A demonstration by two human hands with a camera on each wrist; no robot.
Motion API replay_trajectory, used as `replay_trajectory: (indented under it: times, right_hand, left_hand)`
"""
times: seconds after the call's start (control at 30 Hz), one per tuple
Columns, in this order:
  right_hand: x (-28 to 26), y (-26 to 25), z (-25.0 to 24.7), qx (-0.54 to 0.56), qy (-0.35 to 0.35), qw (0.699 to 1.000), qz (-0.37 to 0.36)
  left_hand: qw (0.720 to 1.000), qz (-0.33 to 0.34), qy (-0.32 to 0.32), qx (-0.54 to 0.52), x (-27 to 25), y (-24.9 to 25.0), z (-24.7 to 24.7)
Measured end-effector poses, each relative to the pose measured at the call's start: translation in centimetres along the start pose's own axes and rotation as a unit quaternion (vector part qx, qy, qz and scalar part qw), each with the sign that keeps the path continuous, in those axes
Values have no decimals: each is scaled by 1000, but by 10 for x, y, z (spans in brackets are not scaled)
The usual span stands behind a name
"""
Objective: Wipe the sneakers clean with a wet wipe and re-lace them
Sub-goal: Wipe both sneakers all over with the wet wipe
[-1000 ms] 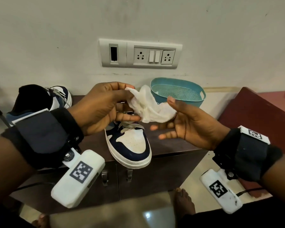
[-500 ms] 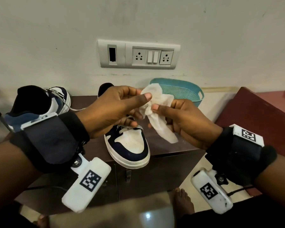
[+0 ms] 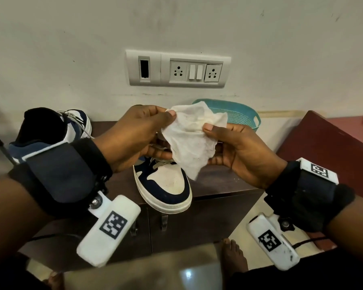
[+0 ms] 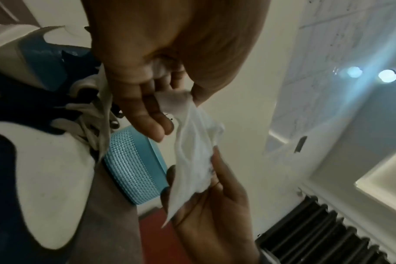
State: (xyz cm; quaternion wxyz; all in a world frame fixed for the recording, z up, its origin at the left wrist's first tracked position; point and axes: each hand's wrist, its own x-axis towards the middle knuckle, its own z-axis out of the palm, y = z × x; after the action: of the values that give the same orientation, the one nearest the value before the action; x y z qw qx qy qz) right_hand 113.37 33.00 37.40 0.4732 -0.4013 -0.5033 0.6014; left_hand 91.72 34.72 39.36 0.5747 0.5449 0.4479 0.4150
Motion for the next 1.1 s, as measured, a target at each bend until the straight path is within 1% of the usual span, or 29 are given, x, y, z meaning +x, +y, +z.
replay_trajectory:
  times: [0.07,0.1,0.17,0.2,0.23,0.27,0.33,0.37,0.43,0.47,0.5,0.53,0.6,0.7,0.73,0.77,0.8,0.83,0.9,0.93,1.0,1.1]
  right_hand:
    - [-1,-1,1,-2,-11,1000,-9]
    - [-1,-1,1,-4,-13,1000,-11]
    - [-1,-1,2,-15,-2,1000,-19]
    - [0,-1,2,-21,9,999,-25]
    - [0,0,2,-27,22,999,-30]
    - [0,0,2,-33,34,998,-35]
    - [1,1,2,-37,46,998,-37]
    - [1,1,2,-36,44,998,-33]
    - [-1,0,4,-28,13,999,-26]
    - [-3,-2,5,-22,-12,999,-24]
    - [-4,-3,6,-17,-32,999,-22]
    - [-5,-4,7,-17,-38,999,-21]
    - [-5,-5,8,-45,-11,998,-32]
    - [-1,-5,6,-116,77,986,-86]
    - [1,-6,4,-118,98,983,-102]
    - [1,-6,2,-112,102,983,-108]
    - [2,-6,0,-105,85,985,-108]
    - [1,-6,-1,-105,54,988,-102]
    - [-2,-3,3,-107,-13,991,-75]
    - [-3,-1,6,-95,-36,993,-57]
    - [-6,2,13,-56,-59,996,-23]
    - [-8,-2,14,12,-87,996,34]
  left_hand:
    - [994,52,51,78,1,-3,-1]
    - [985,91,79,124,2,-4,-3]
    - [952,166,130,223,5,-4,-9]
    - [936,191,147,257,5,-3,-12]
    - [927,207,158,271,4,0,-14]
    - [924,217,161,272,4,3,-14]
    - [935,219,134,243,1,8,-12]
    - [949,206,99,219,-2,10,-10]
    - [972,161,-15,169,-8,11,-3]
    - [974,145,-65,160,-9,10,-1]
    - [971,142,-97,164,-10,9,1]
    - [967,147,-111,176,-11,8,3]
    - [962,156,-100,202,-10,7,3]
    - [965,151,-59,206,-7,5,-1]
    - [968,144,-53,198,-6,5,-1]
    - [971,137,-52,189,-6,5,-1]
    - [973,133,-55,184,-6,4,-1]
    - [973,130,-58,181,-7,3,1]
    - [976,126,-56,171,-8,2,5]
    - [977,124,-52,166,-7,1,6]
    - [975,133,-31,173,-6,-2,7]
    - [957,174,10,230,-4,-6,7]
